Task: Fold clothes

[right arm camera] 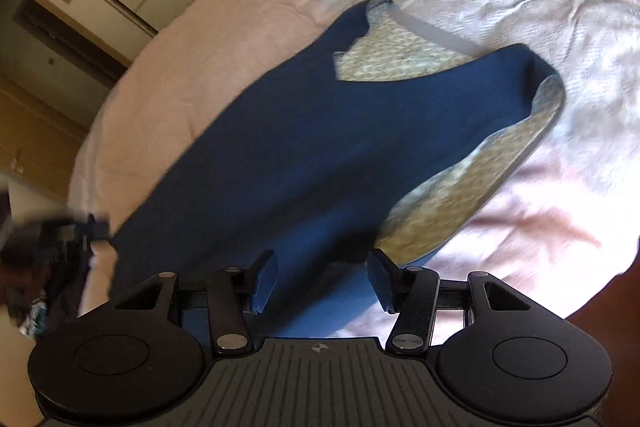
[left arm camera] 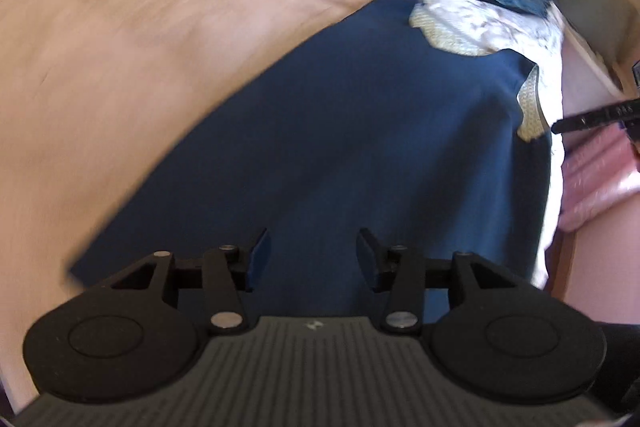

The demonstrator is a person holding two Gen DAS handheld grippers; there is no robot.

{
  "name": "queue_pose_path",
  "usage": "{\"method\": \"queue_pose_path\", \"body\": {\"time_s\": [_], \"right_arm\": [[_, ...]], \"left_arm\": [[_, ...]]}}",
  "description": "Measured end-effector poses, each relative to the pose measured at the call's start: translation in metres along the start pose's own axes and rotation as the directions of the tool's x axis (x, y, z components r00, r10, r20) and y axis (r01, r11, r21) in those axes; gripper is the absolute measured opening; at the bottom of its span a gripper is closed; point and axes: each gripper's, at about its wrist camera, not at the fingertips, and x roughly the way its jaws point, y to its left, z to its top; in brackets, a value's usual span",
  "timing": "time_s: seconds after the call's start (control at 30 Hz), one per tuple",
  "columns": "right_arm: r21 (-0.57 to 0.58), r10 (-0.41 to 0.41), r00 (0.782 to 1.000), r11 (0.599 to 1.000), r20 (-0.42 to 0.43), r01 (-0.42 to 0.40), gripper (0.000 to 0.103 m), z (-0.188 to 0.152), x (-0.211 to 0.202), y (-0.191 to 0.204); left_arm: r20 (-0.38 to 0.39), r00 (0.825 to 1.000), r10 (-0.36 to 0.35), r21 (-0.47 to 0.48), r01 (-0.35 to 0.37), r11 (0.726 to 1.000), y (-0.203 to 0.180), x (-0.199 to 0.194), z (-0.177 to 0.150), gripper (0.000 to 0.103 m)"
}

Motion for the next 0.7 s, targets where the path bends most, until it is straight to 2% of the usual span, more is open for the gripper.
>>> {"method": "queue_pose_path", "body": {"time_s": [0.13, 0.2, 0.27, 0.37, 0.43, 0.47, 0.6, 0.67, 0.7], "right_arm": [[-0.056, 0.003, 0.999, 0.998, -0.032, -0.005, 0.054, -0.001, 0.015, 0.017], [-0.075, -0.003, 0.995, 0.997, -0.095, -0.004, 0.054, 0.002, 0.031, 0.021], [-0.105, -0.050, 0.979, 0.994, -0.199, 0.029, 0.054, 0.004, 0.046, 0.022], [-0.178, -0.094, 0.938, 0.983, -0.334, 0.035, 0.054, 0.006, 0.058, 0.026], [-0.221, -0.112, 0.919, 0.975, -0.377, 0.028, 0.053, 0.010, 0.055, 0.026], [-0.217, -0.096, 0.920, 0.976, -0.379, 0.013, 0.054, 0.015, 0.051, 0.023], [-0.172, -0.042, 0.938, 0.985, -0.343, -0.019, 0.054, 0.037, 0.040, 0.003], [-0.159, -0.005, 0.929, 0.986, -0.370, -0.058, 0.054, 0.041, 0.048, -0.007], [-0.152, 0.013, 0.923, 0.985, -0.384, -0.077, 0.054, 0.044, 0.051, -0.012]], "left_arm": [[-0.023, 0.999, 0.036, -0.137, -0.039, 0.990, 0.006, -0.030, -0.074, 0.046], [-0.035, 0.998, 0.052, -0.214, -0.058, 0.975, 0.005, -0.039, -0.104, 0.046], [-0.051, 0.997, 0.056, -0.304, -0.069, 0.950, 0.001, -0.045, -0.129, 0.046], [-0.064, 0.997, 0.044, -0.437, -0.067, 0.897, -0.012, -0.050, -0.160, 0.046], [-0.063, 0.998, 0.021, -0.527, -0.051, 0.848, -0.024, -0.050, -0.176, 0.046], [-0.062, 0.998, 0.005, -0.568, -0.039, 0.822, -0.031, -0.048, -0.182, 0.046], [-0.071, 0.997, 0.020, -0.665, -0.062, 0.744, -0.048, -0.038, -0.195, 0.046], [-0.071, 0.997, 0.026, -0.702, -0.068, 0.709, -0.055, -0.033, -0.199, 0.043], [-0.068, 0.997, 0.030, -0.708, -0.070, 0.702, -0.058, -0.033, -0.201, 0.042]]}}
